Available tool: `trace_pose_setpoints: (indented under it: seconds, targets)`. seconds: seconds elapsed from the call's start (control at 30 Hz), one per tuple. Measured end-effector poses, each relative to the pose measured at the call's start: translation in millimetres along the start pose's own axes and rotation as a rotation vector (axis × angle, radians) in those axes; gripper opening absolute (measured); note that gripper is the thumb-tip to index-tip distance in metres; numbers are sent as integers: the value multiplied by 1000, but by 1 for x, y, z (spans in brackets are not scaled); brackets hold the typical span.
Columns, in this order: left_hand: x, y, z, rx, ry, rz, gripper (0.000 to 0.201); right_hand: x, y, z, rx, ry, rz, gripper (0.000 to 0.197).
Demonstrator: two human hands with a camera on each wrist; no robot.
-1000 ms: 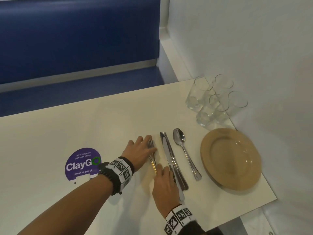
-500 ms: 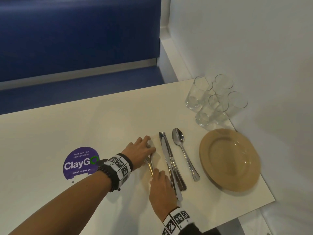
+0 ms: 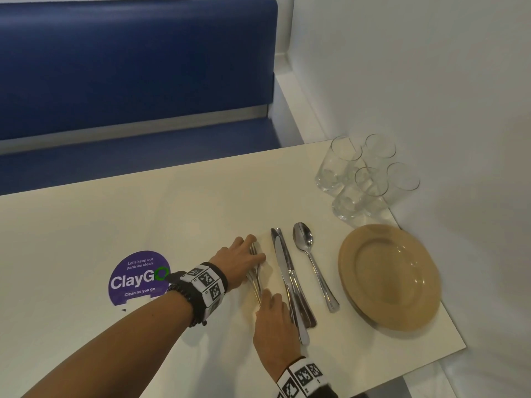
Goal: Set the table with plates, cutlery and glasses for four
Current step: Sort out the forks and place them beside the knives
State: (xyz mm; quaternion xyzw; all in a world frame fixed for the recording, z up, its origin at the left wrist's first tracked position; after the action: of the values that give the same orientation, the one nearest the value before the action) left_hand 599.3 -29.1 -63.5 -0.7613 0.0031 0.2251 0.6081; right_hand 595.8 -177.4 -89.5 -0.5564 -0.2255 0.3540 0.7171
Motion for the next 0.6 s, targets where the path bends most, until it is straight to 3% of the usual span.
trace_pose_setpoints:
  seconds: [0.6]
  targets:
    - [-6, 1, 2, -32, -32, -61, 62, -1, -5, 1, 70, 43, 95, 64]
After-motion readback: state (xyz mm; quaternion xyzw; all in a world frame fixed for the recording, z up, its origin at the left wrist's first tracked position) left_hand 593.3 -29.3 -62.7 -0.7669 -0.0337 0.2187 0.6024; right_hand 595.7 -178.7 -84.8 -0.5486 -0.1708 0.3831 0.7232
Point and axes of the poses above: each hand's wrist, its own x-axis towards the middle knuckle, its own y-axis out of the palm, z = x × y, the point moved 6 cm from there along x, towards the middle knuckle, and after that the axes turned 9 degrees about -z, right-handed, at the moved point
